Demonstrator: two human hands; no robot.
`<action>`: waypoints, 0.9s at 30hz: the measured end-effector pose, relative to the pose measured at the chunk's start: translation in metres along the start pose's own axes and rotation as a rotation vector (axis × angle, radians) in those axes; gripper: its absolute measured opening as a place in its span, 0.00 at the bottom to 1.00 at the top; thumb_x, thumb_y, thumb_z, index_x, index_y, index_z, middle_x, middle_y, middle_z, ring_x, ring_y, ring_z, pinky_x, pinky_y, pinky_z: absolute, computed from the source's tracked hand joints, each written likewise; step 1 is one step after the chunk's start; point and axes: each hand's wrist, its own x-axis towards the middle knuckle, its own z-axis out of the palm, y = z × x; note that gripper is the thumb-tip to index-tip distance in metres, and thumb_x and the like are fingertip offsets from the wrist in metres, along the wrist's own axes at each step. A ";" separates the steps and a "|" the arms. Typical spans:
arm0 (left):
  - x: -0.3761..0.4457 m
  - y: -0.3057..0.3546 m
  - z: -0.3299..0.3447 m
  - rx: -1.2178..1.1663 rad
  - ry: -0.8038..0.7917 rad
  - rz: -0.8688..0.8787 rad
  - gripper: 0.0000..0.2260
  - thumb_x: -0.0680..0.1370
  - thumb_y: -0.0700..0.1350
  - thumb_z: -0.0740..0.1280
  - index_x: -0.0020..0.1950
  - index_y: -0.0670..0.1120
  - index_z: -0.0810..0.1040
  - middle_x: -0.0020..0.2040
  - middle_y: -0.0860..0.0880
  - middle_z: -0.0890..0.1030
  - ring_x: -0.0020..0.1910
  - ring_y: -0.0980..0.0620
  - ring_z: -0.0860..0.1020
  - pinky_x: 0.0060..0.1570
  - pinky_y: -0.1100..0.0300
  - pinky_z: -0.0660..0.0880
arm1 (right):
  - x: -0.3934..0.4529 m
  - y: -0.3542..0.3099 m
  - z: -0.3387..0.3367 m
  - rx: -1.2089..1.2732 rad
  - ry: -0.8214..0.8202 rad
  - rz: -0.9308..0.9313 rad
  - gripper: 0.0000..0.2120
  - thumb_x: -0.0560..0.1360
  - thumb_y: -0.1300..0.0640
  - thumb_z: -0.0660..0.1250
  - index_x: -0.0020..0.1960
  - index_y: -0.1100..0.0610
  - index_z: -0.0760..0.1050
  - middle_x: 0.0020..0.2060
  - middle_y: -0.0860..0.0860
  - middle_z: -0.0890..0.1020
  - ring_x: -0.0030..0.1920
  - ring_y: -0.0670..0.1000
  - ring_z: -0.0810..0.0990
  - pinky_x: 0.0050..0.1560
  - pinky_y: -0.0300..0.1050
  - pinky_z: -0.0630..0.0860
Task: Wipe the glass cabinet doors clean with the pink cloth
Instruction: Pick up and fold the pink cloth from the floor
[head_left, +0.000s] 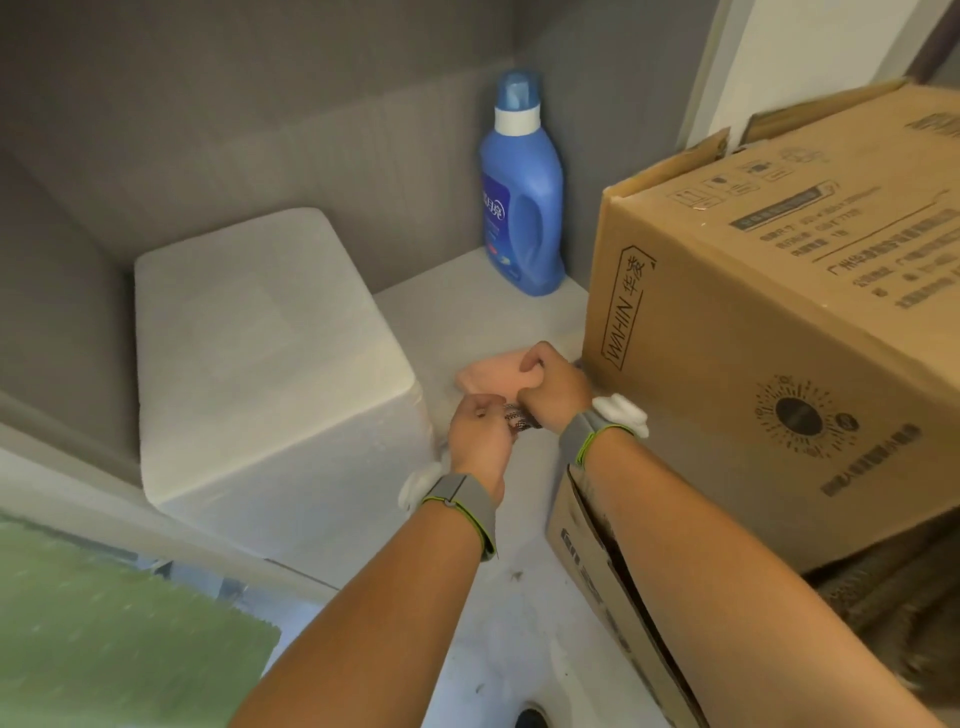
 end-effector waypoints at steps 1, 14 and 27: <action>-0.002 -0.001 -0.002 -0.011 -0.017 0.006 0.07 0.84 0.38 0.61 0.53 0.45 0.78 0.48 0.43 0.80 0.40 0.50 0.77 0.40 0.61 0.78 | -0.005 0.000 -0.001 0.045 0.015 0.004 0.16 0.68 0.66 0.64 0.48 0.47 0.69 0.40 0.52 0.77 0.42 0.59 0.78 0.35 0.45 0.70; -0.074 0.025 -0.041 0.219 -0.281 0.428 0.25 0.74 0.26 0.59 0.54 0.54 0.80 0.65 0.43 0.72 0.61 0.43 0.76 0.52 0.64 0.76 | -0.111 -0.024 -0.034 0.285 0.235 -0.081 0.17 0.69 0.70 0.69 0.50 0.51 0.79 0.58 0.53 0.64 0.54 0.48 0.68 0.42 0.19 0.68; -0.149 0.111 -0.152 -0.033 -0.548 0.493 0.12 0.83 0.39 0.63 0.63 0.48 0.82 0.62 0.48 0.83 0.55 0.50 0.85 0.48 0.56 0.82 | -0.215 -0.143 -0.010 0.544 0.330 -0.336 0.21 0.77 0.48 0.72 0.69 0.47 0.74 0.64 0.49 0.65 0.61 0.39 0.74 0.65 0.42 0.72</action>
